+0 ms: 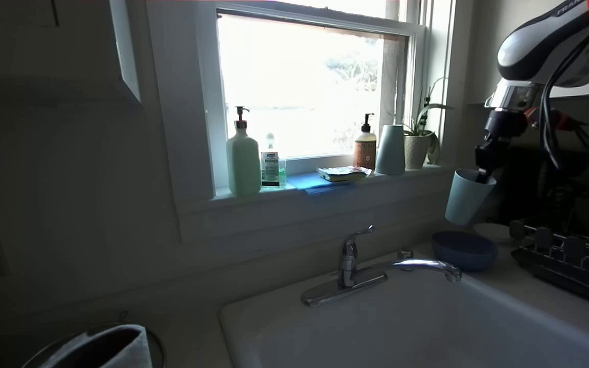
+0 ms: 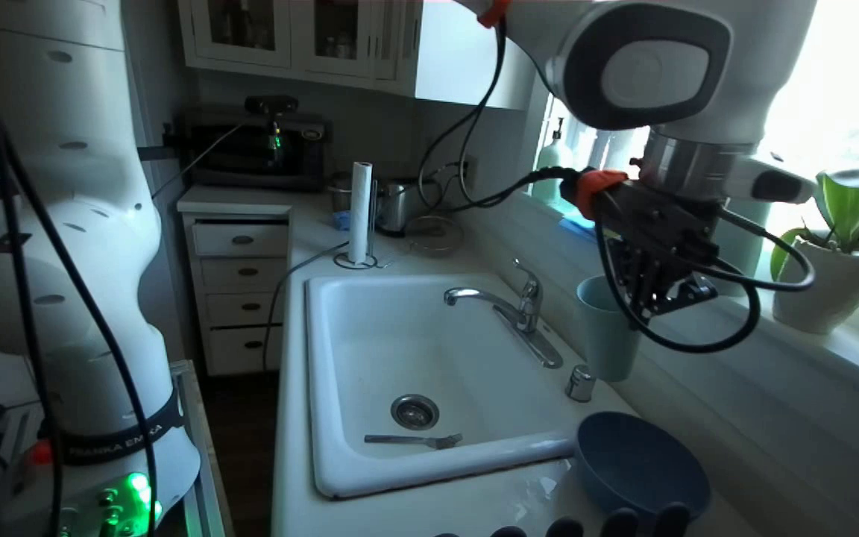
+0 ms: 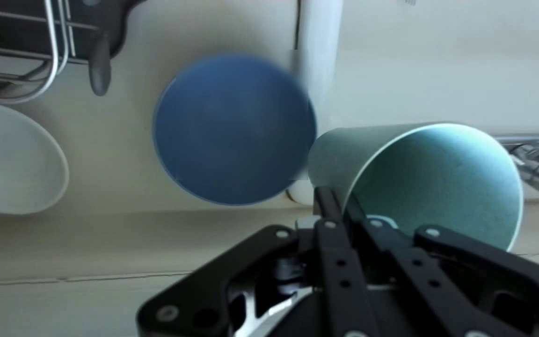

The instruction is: Remove the light blue cup from the sink and put it in the blue bowl, pick up the blue bowl with the cup inside and place them on the dishes drying rack

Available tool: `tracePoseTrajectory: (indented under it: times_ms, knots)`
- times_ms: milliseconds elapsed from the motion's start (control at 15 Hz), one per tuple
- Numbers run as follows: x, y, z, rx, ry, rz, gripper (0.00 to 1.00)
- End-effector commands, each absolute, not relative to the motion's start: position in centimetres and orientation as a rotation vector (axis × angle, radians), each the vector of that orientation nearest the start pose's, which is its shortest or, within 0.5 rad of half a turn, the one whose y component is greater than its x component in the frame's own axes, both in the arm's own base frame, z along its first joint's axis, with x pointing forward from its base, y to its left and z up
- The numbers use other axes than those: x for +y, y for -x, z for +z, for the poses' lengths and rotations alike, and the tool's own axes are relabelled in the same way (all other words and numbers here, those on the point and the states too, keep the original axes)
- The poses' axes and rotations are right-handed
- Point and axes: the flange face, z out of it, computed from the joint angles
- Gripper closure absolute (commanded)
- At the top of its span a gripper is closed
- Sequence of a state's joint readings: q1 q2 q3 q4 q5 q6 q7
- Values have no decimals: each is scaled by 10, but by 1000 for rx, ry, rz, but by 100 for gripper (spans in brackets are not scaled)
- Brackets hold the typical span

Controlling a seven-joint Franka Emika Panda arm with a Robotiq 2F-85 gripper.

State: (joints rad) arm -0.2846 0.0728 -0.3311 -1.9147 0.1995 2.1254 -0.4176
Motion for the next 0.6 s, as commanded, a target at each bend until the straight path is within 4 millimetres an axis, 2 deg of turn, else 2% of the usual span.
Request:
tracePoseTrajectory:
  times_ms: [0,133,533]
  knots:
    - [-374,-521,434,734,2993,-228,99]
    - [-390,-529,410,864,2948,-182,99]
    - [-419,-540,368,1183,2840,-51,99]
